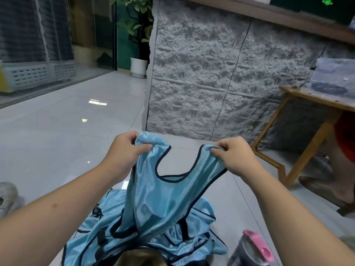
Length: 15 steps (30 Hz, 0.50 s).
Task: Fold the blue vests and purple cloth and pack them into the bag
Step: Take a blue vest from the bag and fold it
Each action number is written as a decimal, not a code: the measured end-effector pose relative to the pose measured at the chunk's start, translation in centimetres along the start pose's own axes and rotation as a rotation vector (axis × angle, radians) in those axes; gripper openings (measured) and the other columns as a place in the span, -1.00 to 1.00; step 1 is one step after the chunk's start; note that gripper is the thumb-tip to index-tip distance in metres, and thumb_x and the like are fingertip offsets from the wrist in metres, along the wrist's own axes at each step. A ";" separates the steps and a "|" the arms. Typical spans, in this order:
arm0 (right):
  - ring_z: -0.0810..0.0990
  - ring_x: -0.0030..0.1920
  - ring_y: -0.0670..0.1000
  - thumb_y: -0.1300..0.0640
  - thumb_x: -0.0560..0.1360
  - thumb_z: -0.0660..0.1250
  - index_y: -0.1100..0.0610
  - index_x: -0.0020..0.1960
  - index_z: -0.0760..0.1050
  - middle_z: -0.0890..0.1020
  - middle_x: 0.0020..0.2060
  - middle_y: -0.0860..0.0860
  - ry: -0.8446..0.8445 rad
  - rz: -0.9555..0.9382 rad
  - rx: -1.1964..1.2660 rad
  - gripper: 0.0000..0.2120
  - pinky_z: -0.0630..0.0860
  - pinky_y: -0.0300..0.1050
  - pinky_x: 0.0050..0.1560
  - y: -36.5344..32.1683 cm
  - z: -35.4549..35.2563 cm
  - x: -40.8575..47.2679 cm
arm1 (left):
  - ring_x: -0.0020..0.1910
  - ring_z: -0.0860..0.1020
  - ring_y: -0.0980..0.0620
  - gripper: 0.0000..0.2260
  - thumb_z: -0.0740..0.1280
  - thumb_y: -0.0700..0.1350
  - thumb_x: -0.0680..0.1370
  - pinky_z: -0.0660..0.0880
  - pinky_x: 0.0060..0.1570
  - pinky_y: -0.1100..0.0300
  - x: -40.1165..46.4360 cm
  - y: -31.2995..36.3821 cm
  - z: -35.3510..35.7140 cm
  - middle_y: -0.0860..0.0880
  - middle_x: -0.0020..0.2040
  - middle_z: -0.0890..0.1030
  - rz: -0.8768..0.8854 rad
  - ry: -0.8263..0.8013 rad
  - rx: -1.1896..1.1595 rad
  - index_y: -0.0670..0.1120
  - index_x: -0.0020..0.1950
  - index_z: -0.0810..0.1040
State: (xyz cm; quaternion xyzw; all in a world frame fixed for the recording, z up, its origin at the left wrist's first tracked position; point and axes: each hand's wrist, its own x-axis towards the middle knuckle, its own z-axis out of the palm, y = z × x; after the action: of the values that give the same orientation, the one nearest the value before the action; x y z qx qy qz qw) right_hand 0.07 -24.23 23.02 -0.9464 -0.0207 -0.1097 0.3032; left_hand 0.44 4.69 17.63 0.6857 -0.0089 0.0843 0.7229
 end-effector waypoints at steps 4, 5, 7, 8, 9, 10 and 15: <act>0.45 -0.33 0.06 0.12 0.60 0.42 0.20 -0.19 0.66 0.60 -0.34 0.20 0.092 -0.071 -0.006 -0.77 0.33 -0.07 -0.31 -2.5 -3.5 0.9 | -0.14 0.64 -0.20 -0.76 0.55 -0.32 0.46 0.60 0.01 -0.25 0.8 3.1 0.4 -0.21 -0.11 0.66 0.084 0.023 0.052 -0.10 -0.11 0.52; 0.44 -0.33 0.06 0.12 0.60 0.41 0.22 -0.19 0.66 0.59 -0.34 0.23 0.105 -0.085 -0.003 -0.76 0.32 -0.07 -0.31 -3.1 -4.4 1.2 | -0.12 0.65 -0.21 -0.71 0.55 -0.34 0.45 0.60 0.01 -0.24 1.0 4.1 0.6 -0.23 -0.05 0.67 0.089 0.027 0.027 -0.09 -0.04 0.50; 0.44 -0.34 0.06 0.13 0.62 0.40 0.25 -0.17 0.65 0.61 -0.28 0.29 0.158 -0.101 0.029 -0.76 0.33 -0.07 -0.31 -4.3 -6.3 1.7 | -0.05 0.69 -0.20 -0.62 0.53 -0.38 0.46 0.64 0.02 -0.17 1.4 6.3 0.8 -0.22 0.04 0.70 0.095 0.024 -0.036 -0.07 0.12 0.49; 0.44 -0.34 0.07 0.14 0.62 0.40 0.24 -0.19 0.64 0.60 -0.29 0.29 0.192 -0.102 0.059 -0.75 0.34 -0.07 -0.31 -4.9 -7.2 1.9 | -0.03 0.70 -0.17 -0.62 0.52 -0.38 0.47 0.65 -0.01 -0.09 1.6 7.5 0.9 -0.19 0.04 0.72 0.104 0.011 -0.064 -0.07 0.18 0.52; 0.44 -0.35 0.06 0.14 0.63 0.40 0.21 -0.22 0.62 0.56 -0.35 0.26 0.227 -0.100 0.092 -0.73 0.34 -0.08 -0.32 -5.5 -8.1 2.2 | -0.04 0.71 -0.13 -0.65 0.50 -0.38 0.49 0.65 -0.06 0.00 1.8 8.8 1.0 -0.16 0.02 0.73 0.121 -0.008 -0.083 -0.10 0.19 0.57; 0.42 -0.36 0.05 0.14 0.63 0.39 0.17 -0.27 0.58 0.51 -0.40 0.18 0.250 -0.099 0.114 -0.70 0.31 -0.08 -0.33 -6.0 -8.8 2.4 | -0.07 0.72 -0.09 -0.72 0.48 -0.38 0.51 0.65 -0.12 0.10 1.8 9.8 1.1 -0.12 -0.03 0.75 0.133 -0.023 -0.089 -0.12 0.16 0.62; 0.35 -0.37 -0.01 0.16 0.66 0.34 0.23 -0.17 0.59 0.45 -0.39 0.06 0.335 -0.113 0.237 -0.73 0.27 -0.11 -0.32 -8.2 -12.6 3.0 | -0.16 0.71 -0.05 -0.90 0.43 -0.33 0.56 0.67 -0.14 0.15 2.2 14.6 2.3 -0.12 -0.13 0.75 0.189 -0.042 -0.100 -0.18 0.01 0.69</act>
State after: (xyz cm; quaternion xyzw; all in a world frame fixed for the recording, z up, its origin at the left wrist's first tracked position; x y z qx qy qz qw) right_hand -0.34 -24.96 38.36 -0.8699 -0.0359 -0.2789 0.4052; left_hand 0.89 3.31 32.55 0.6466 -0.0925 0.1373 0.7446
